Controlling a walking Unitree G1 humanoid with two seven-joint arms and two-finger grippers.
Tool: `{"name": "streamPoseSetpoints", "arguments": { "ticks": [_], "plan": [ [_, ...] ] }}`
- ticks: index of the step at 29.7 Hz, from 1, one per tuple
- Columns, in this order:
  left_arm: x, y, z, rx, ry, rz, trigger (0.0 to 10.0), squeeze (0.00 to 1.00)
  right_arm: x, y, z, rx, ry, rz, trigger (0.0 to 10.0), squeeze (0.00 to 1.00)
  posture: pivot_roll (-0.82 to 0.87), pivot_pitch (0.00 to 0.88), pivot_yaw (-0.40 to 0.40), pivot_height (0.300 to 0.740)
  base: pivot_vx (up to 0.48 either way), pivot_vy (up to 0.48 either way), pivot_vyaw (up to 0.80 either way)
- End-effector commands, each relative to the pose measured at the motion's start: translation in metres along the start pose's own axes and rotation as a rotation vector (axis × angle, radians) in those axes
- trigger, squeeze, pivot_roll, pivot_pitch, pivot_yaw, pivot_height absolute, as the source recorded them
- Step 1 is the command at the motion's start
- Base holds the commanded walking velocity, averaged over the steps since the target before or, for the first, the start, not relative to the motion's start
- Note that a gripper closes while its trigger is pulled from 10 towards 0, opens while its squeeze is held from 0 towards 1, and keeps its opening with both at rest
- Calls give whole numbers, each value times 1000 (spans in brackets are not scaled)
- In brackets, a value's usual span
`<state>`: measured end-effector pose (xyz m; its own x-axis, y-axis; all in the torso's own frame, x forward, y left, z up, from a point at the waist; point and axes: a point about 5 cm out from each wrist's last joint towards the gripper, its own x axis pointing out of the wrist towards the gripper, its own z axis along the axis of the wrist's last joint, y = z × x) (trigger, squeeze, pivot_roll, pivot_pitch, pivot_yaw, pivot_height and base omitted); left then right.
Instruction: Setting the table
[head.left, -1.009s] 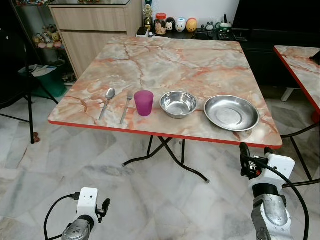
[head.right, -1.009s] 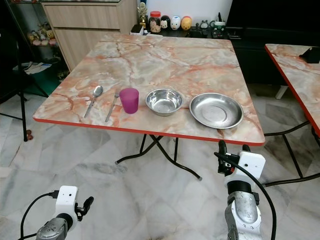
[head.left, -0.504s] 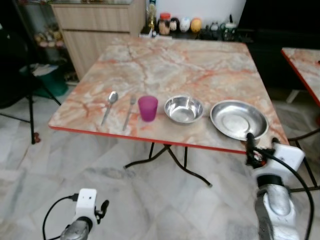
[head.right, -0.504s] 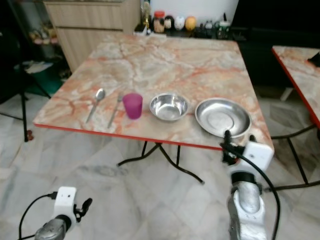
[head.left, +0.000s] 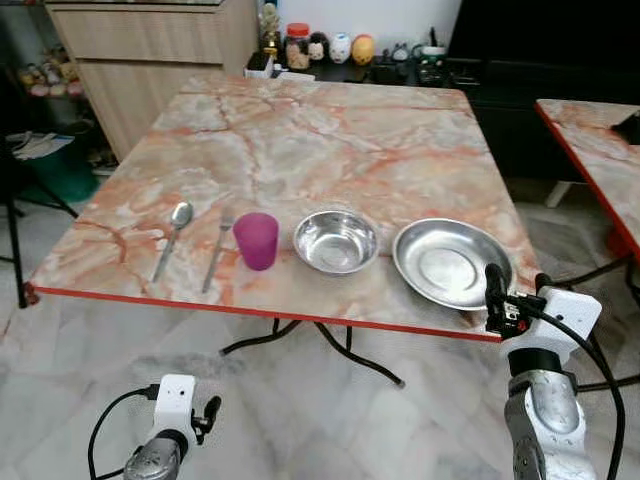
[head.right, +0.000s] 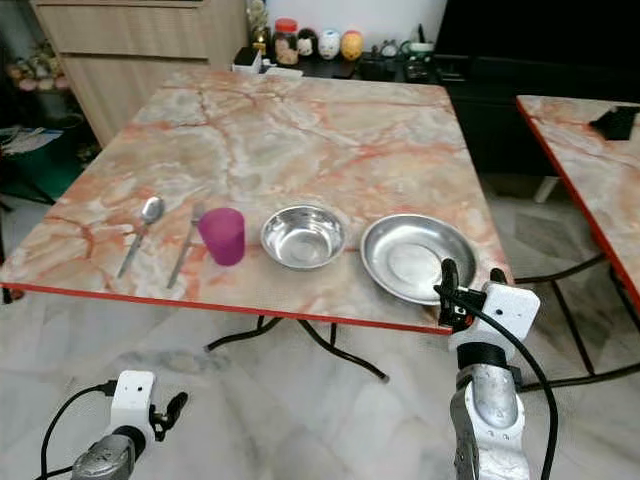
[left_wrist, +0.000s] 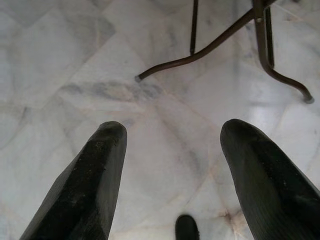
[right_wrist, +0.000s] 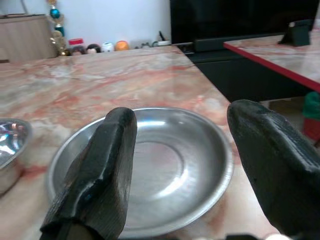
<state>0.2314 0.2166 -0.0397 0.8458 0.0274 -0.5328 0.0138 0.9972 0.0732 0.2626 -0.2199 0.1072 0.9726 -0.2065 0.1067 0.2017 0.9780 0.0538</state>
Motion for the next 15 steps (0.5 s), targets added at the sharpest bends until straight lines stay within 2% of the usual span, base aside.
{"name": "streamPoseSetpoints", "arguments": {
  "ticks": [1,3,15],
  "plan": [
    [-2,1,-4,-3,16,6,10000,0,-1,-3,1,1,4,-6,10000,0,-3,36,-9,740,0,0,0],
    [-2,1,-5,-2,16,6,10000,0,-1,-2,1,1,6,-3,10000,0,-3,36,-9,740,0,0,0],
    [-2,1,-6,2,24,5,10000,0,-2,1,-3,6,22,2,10000,0,-3,39,-9,740,324,0,0]
  ]
}}
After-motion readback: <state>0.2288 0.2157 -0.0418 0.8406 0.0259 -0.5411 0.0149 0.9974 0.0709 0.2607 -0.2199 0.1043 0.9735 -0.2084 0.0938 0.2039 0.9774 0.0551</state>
